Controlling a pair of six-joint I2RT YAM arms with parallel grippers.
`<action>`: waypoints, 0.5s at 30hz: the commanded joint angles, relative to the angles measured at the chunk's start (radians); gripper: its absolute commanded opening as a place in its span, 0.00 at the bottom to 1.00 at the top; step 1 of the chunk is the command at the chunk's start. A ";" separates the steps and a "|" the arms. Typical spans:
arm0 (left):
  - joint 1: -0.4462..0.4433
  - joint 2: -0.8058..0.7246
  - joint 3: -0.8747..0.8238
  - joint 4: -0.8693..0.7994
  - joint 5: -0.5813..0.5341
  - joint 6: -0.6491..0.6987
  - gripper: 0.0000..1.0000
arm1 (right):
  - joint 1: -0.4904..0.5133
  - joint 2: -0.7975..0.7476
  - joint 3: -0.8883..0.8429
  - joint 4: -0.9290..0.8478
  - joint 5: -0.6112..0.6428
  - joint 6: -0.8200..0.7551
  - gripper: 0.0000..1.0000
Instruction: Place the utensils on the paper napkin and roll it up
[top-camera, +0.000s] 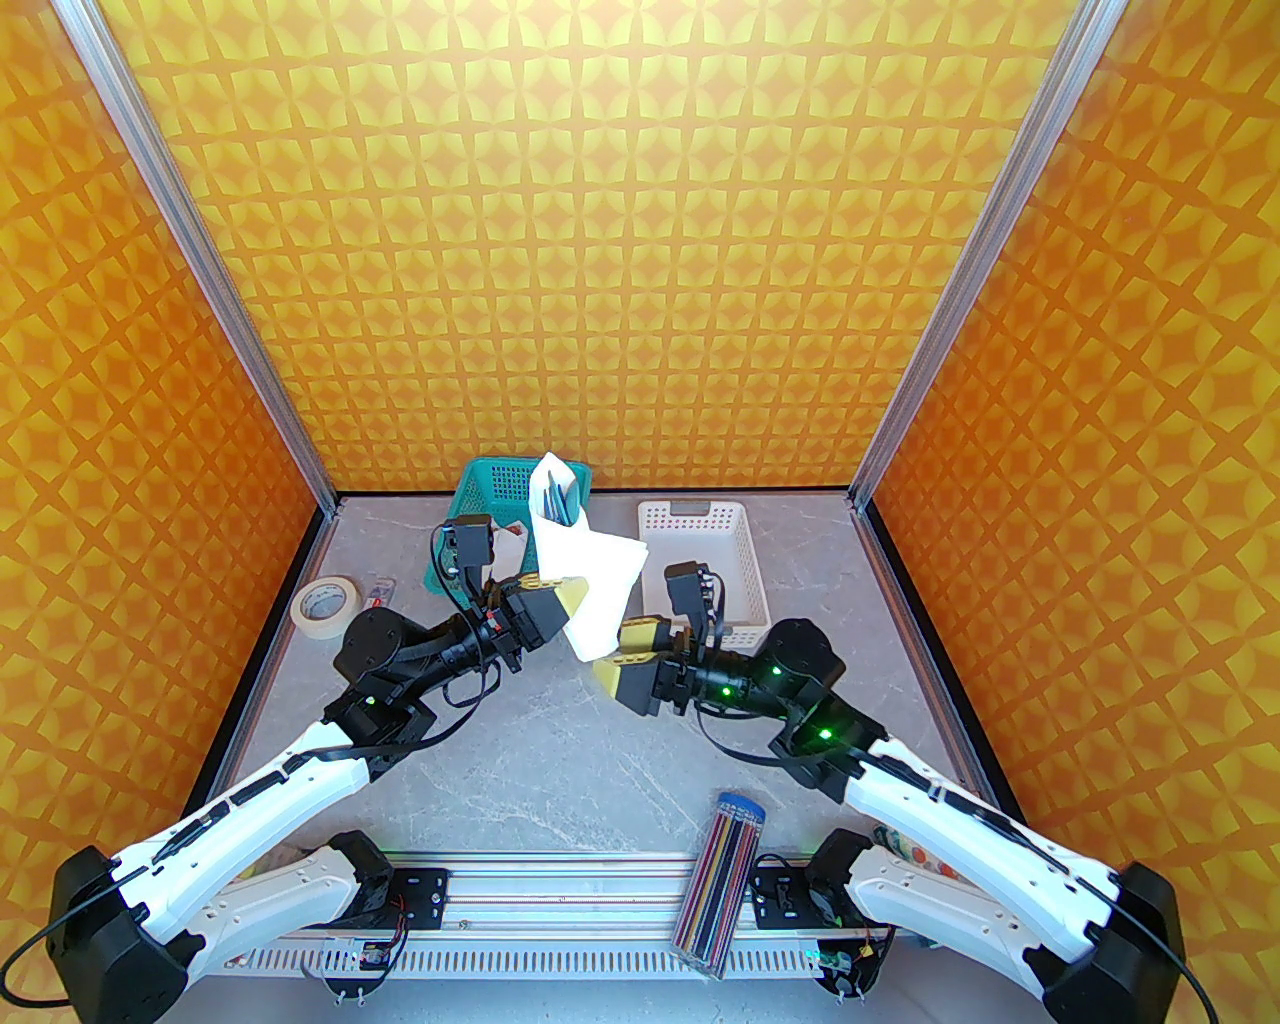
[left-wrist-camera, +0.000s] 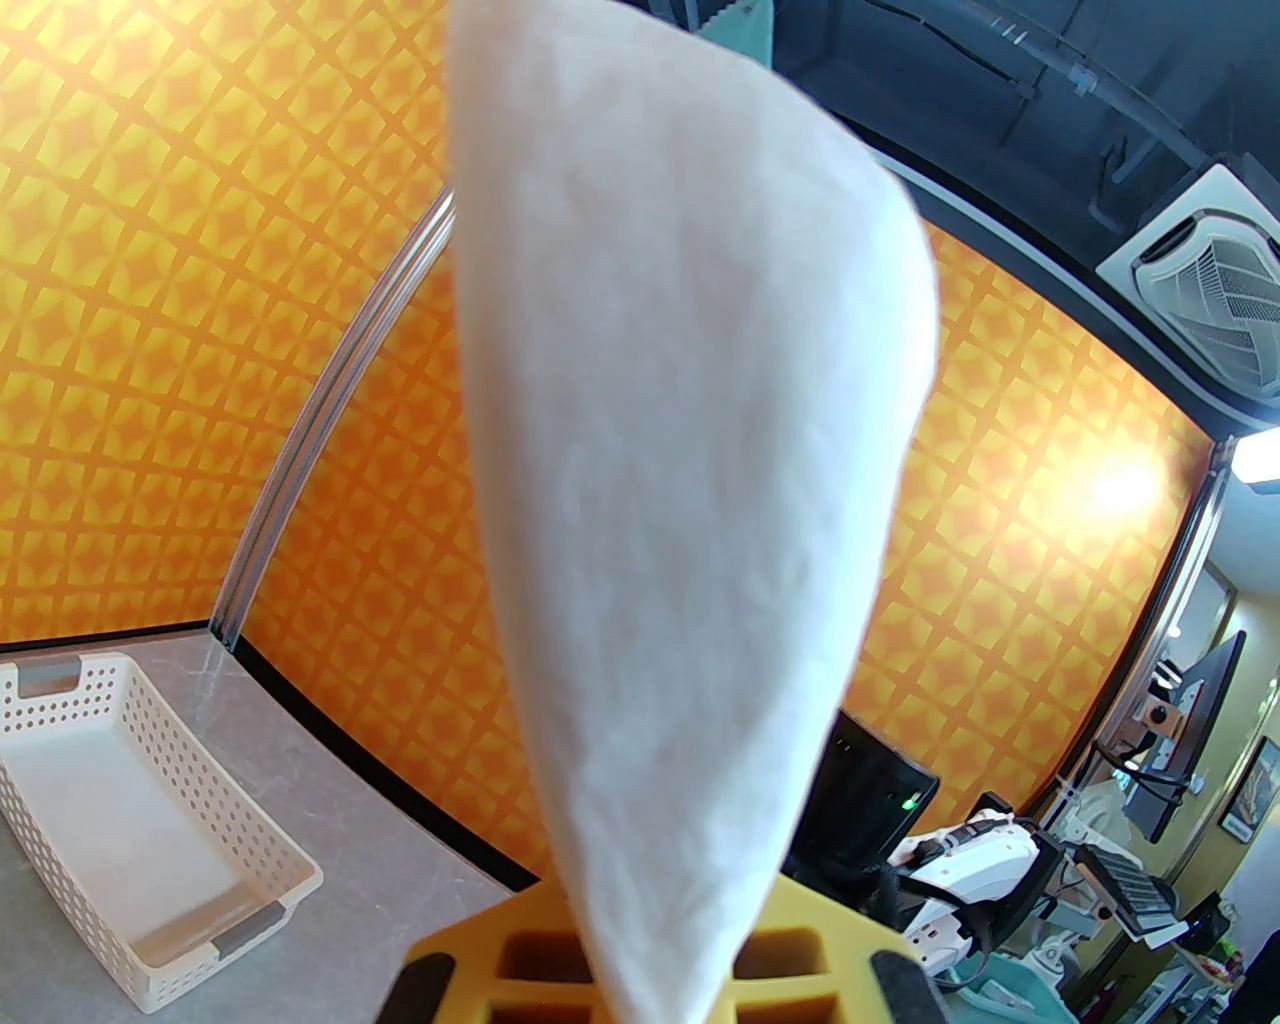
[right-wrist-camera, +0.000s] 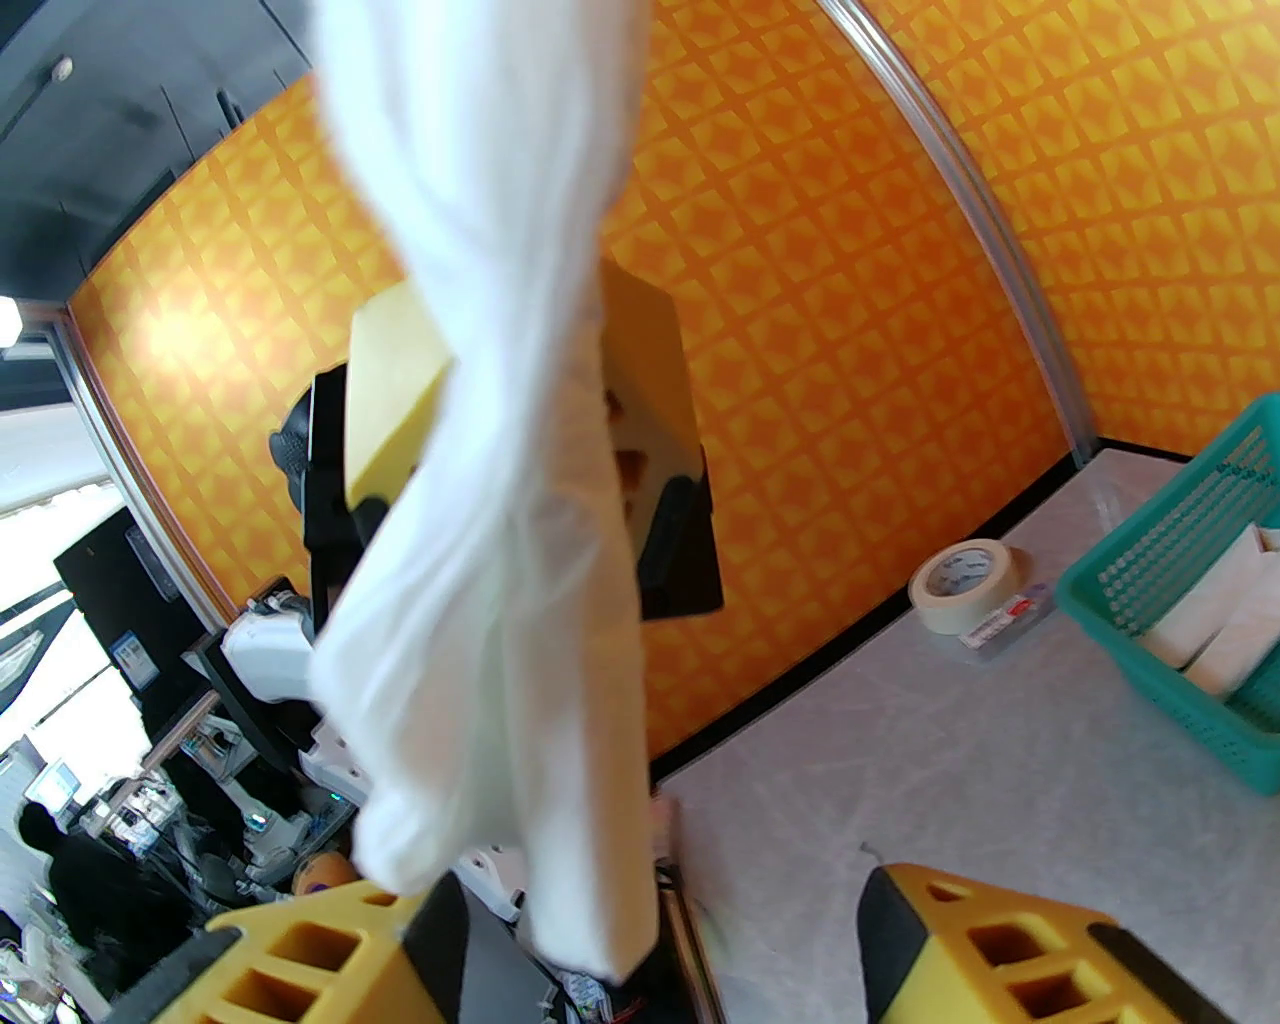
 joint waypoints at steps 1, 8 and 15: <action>-0.005 0.004 0.031 0.036 0.020 -0.013 0.00 | 0.007 0.006 0.001 0.119 -0.038 0.033 0.74; -0.005 0.005 0.032 0.036 0.020 -0.011 0.00 | 0.006 -0.053 -0.010 0.038 -0.048 -0.032 0.81; -0.005 0.005 0.028 0.040 0.021 -0.014 0.00 | 0.007 -0.031 0.056 -0.015 -0.002 -0.011 0.94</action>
